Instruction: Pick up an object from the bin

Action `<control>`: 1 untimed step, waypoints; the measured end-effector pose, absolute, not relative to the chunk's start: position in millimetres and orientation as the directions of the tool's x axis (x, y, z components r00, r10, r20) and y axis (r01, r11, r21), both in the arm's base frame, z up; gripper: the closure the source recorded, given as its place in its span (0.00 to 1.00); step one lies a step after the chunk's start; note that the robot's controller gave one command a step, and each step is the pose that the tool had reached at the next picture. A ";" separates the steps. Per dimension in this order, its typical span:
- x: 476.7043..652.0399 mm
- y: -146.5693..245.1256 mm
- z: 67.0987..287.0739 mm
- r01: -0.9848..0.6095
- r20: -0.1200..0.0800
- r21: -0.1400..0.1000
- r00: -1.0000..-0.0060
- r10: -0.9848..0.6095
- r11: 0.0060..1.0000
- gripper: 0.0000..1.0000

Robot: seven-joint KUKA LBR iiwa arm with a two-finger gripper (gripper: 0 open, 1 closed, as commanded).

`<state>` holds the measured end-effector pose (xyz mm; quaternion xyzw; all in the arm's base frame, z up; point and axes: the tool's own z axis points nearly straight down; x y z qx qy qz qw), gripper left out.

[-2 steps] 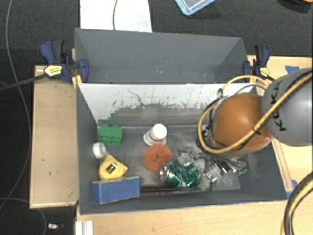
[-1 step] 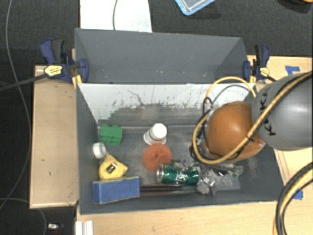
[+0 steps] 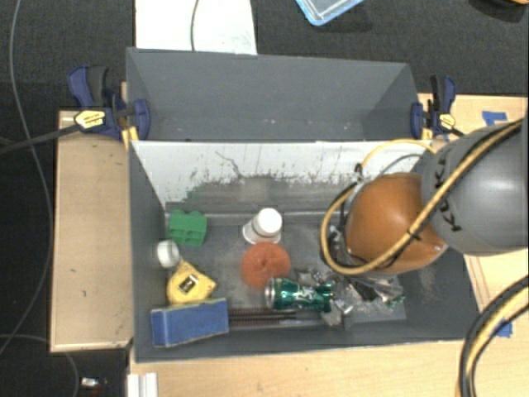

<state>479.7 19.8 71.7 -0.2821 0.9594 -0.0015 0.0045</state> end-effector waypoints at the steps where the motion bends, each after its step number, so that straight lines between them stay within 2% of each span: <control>1: 479.7 19.8 71.7 -0.540 -0.008 -0.005 -0.841 -0.540 0.841 1.00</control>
Offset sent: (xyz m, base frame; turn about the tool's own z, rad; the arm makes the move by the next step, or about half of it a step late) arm 0.0126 -0.0085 0.1249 0.0074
